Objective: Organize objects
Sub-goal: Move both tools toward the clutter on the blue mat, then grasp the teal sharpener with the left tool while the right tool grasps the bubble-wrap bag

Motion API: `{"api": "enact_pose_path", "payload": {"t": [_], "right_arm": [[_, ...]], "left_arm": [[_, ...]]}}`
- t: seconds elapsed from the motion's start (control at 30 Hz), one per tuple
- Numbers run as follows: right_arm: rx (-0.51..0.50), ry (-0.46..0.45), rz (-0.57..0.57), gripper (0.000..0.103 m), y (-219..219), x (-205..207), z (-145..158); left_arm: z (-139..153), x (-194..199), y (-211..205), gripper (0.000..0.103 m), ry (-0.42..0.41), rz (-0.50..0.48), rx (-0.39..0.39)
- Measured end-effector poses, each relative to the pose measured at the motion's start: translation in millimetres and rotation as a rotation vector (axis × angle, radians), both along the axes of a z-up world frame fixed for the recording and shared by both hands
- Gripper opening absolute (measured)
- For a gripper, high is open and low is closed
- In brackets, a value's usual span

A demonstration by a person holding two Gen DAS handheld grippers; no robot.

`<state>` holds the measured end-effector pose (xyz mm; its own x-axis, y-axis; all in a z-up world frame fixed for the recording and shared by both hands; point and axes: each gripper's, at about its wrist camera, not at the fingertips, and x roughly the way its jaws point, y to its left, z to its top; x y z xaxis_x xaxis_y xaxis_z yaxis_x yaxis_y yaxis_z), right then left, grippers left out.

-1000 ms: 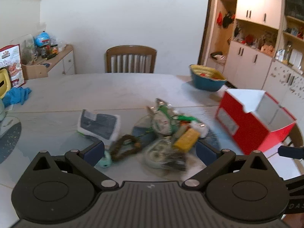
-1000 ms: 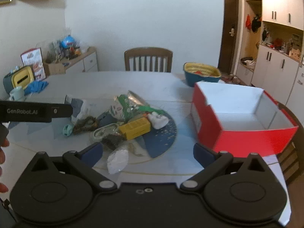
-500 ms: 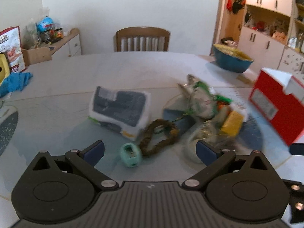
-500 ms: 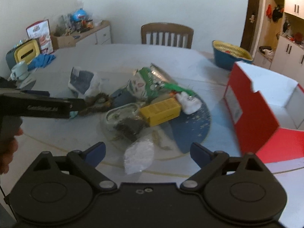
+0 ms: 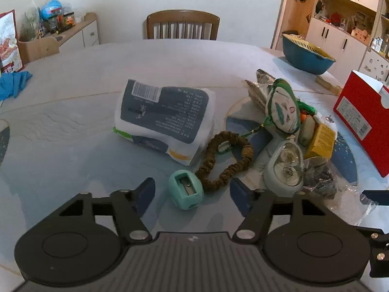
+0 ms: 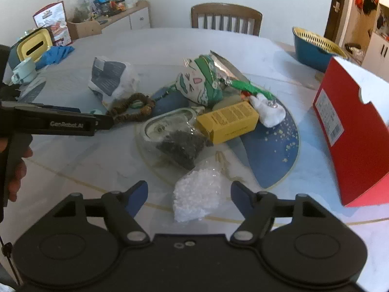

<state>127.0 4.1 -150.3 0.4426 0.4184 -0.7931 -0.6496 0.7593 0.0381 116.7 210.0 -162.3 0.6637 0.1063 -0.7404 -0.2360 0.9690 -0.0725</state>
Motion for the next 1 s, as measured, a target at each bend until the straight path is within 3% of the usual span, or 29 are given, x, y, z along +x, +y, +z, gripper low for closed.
{"api": "enact_pose_path", "payload": {"t": [0.1, 0.3, 0.4, 0.63, 1.0], "right_arm": [[-0.002, 0.014, -0.004, 0.069, 2, 3, -2], [-0.028, 0.041, -0.014, 0.06, 6, 8, -8], [-0.051, 0.047, -0.015, 0.049, 9, 9, -10], [-0.069, 0.044, -0.003, 0.035, 12, 6, -6], [-0.003, 0.011, -0.045, 0.033, -13, 6, 31]], "left_arm": [[-2, 1, 4, 0.053, 0.004, -0.004, -0.02], [-4, 2, 6, 0.039, 0.009, -0.022, -0.019], [-3, 1, 8, 0.033, 0.011, -0.03, -0.014], [3, -4, 11, 0.033, 0.003, -0.041, -0.019], [43, -12, -8, 0.033, -0.01, -0.135, -0.034]]}}
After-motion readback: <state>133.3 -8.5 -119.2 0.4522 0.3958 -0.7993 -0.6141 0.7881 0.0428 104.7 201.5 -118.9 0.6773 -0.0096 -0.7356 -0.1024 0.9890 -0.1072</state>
